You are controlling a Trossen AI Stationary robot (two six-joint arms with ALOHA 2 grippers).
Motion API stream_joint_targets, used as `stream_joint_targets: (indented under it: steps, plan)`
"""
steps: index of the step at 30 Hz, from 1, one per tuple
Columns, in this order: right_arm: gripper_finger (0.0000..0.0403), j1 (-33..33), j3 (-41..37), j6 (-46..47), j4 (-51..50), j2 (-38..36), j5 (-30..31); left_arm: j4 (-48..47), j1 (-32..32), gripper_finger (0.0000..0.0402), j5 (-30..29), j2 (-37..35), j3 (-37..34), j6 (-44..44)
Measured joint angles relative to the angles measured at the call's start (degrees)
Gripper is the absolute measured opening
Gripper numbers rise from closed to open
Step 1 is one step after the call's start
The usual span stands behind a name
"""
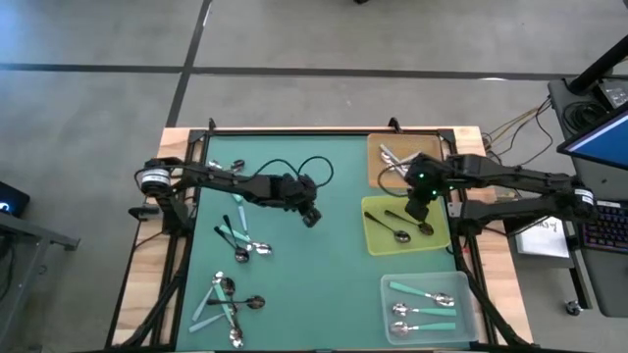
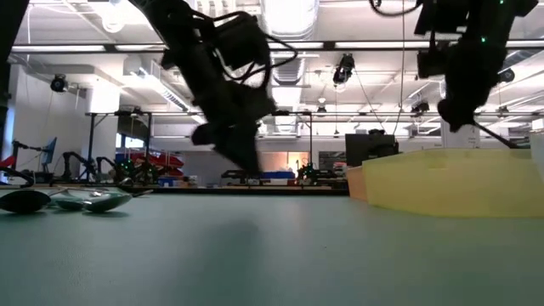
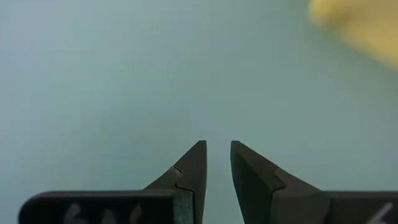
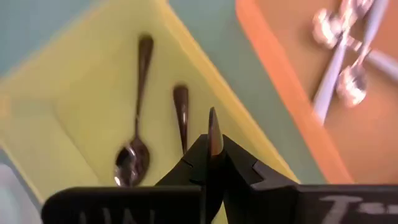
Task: Sort silverware by color (type)
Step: Put the black spoon into the yellow bin
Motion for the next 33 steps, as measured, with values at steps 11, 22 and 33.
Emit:
stream_joint_targets:
  steps: [11, 22, 33]
  plan:
    - [0.0083, 0.2, -1.3, -1.7, 1.2, 2.6, -0.1, -32.4, -2.8, 0.0056, -6.4, -11.2, -0.3, -10.3]
    - [0.0144, 0.2, -1.3, -2.0, 2.8, 2.5, 0.0, -40.5, -18.2, 0.0056, -5.8, -24.2, -14.3, -45.1]
    - [0.0151, 0.2, -1.3, -3.0, 6.2, 2.6, 0.0, -39.8, -31.1, 0.0056, -4.8, -25.7, -25.2, -82.1]
